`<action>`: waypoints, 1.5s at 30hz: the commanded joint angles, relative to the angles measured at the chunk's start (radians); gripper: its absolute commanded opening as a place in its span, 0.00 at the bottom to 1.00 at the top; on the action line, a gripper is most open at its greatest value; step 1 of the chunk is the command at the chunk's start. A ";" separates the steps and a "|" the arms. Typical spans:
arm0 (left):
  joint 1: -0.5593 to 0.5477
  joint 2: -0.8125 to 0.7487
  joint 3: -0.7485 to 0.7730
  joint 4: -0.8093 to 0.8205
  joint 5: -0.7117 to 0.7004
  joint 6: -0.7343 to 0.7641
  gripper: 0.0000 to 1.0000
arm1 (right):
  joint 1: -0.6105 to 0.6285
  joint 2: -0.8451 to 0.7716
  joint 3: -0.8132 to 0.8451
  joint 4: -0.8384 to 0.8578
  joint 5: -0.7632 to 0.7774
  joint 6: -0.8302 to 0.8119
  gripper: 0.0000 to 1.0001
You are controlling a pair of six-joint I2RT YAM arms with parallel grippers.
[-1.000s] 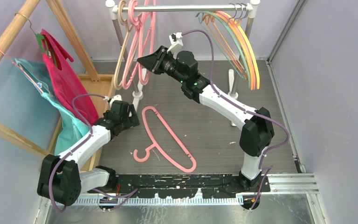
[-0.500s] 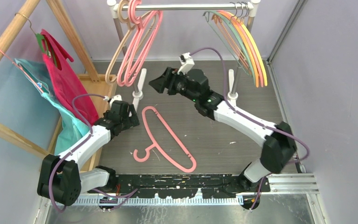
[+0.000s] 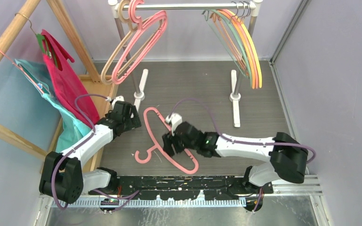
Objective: Organize the hangers
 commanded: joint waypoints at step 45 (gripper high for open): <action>0.009 -0.096 -0.010 -0.006 -0.029 -0.014 0.98 | 0.107 -0.231 -0.162 -0.080 0.302 0.067 0.01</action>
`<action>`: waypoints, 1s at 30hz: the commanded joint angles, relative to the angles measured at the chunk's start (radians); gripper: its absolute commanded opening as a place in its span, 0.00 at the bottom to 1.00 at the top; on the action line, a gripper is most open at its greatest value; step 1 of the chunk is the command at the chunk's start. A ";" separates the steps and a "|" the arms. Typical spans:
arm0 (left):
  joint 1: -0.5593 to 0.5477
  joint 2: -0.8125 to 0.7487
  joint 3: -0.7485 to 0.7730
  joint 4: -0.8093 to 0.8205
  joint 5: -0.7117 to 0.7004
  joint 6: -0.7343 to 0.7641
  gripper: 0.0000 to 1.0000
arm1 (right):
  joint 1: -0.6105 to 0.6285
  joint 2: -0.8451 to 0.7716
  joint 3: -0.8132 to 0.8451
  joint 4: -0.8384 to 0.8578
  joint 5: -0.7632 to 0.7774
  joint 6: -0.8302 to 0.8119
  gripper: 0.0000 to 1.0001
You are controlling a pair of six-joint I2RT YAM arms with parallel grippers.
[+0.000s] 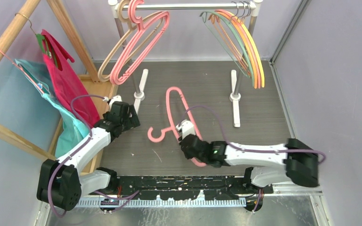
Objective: Organize the hangers
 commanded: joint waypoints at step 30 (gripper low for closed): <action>0.005 -0.019 0.022 0.005 0.008 -0.003 0.98 | -0.554 -0.120 0.396 0.618 -0.706 0.249 0.01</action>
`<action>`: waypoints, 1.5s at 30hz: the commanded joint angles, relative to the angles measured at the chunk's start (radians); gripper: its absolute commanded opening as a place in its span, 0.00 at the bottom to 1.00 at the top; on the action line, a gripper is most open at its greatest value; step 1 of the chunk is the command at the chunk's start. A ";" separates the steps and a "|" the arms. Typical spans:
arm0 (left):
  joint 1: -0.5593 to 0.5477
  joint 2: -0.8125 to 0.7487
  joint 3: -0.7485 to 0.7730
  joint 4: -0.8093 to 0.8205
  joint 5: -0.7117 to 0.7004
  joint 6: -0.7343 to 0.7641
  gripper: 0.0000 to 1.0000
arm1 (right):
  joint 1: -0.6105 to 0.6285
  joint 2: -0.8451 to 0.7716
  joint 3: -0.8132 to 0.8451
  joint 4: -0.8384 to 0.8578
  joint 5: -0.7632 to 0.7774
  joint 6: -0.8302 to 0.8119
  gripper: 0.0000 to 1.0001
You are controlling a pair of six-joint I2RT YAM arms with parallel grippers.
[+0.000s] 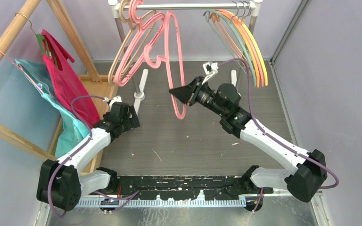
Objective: Organize the hangers
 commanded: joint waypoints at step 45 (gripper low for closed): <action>0.006 0.012 -0.005 0.044 -0.004 0.012 0.98 | -0.184 0.469 0.362 0.393 0.045 0.315 0.25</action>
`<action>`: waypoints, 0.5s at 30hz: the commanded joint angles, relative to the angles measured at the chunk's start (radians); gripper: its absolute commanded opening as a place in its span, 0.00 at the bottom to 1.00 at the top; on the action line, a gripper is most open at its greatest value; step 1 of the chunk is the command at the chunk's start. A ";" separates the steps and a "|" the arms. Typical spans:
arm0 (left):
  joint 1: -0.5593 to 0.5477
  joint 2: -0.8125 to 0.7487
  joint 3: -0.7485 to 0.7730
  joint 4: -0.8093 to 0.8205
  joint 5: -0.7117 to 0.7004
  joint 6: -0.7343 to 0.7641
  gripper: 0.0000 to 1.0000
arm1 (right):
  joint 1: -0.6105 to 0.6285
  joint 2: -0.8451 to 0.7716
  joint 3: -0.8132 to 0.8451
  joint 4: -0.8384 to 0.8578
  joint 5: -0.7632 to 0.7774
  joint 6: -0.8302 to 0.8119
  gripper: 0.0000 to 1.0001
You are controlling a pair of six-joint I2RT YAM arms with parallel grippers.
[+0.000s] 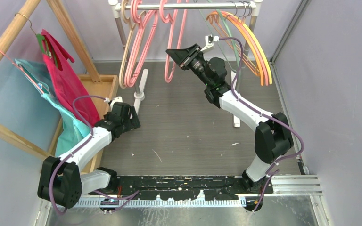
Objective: Organize the hangers
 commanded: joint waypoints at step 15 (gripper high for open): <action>0.005 0.002 -0.003 0.043 0.003 0.002 0.98 | 0.005 -0.344 -0.306 -0.294 0.121 -0.343 1.00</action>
